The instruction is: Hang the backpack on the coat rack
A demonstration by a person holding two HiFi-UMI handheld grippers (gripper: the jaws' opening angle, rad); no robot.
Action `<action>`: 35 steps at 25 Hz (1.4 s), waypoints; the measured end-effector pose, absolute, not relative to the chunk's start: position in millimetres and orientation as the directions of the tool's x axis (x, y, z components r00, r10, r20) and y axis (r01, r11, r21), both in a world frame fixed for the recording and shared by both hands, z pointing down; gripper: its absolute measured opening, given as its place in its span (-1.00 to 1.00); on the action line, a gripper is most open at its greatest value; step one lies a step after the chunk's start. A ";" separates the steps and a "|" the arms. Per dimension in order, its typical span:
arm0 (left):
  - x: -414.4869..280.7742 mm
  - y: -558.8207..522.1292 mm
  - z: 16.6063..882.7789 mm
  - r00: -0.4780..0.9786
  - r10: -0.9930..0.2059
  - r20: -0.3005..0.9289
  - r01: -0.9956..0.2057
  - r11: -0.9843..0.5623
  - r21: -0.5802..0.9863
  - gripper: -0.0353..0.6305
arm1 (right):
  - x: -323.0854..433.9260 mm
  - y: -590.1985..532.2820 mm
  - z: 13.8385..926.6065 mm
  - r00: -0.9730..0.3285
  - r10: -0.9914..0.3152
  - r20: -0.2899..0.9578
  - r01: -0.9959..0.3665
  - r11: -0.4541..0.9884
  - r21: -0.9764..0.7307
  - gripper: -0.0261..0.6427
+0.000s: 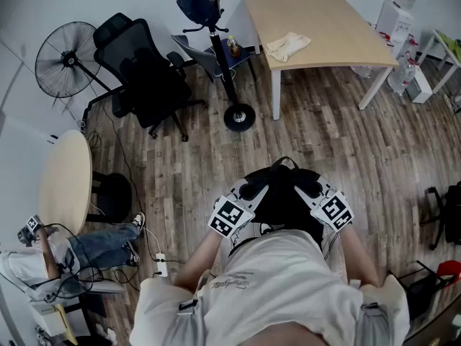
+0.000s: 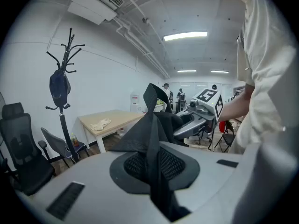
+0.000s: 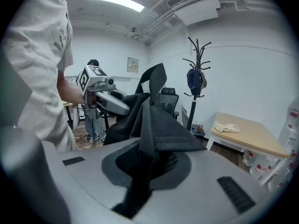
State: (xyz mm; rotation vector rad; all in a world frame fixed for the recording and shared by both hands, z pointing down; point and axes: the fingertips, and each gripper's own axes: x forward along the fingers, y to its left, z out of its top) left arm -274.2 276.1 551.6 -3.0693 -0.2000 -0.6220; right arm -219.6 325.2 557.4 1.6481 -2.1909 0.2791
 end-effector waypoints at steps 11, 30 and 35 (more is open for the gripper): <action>-265.0 259.0 554.9 0.907 0.149 0.395 0.146 -0.989 0.039 -0.76 | -207.6 317.5 584.8 -0.232 -0.878 0.419 -0.961 0.274 0.042 -0.83; -110.6 167.8 568.8 0.894 0.064 0.444 0.022 -0.995 0.099 -0.76 | -51.7 219.4 598.8 -0.348 -0.849 0.398 -0.928 0.372 -0.016 -0.83; -51.0 140.6 557.2 0.910 0.018 0.415 -0.005 -0.999 0.054 -0.76 | 5.2 192.4 586.2 -0.352 -0.850 0.392 -0.918 0.394 0.030 -0.83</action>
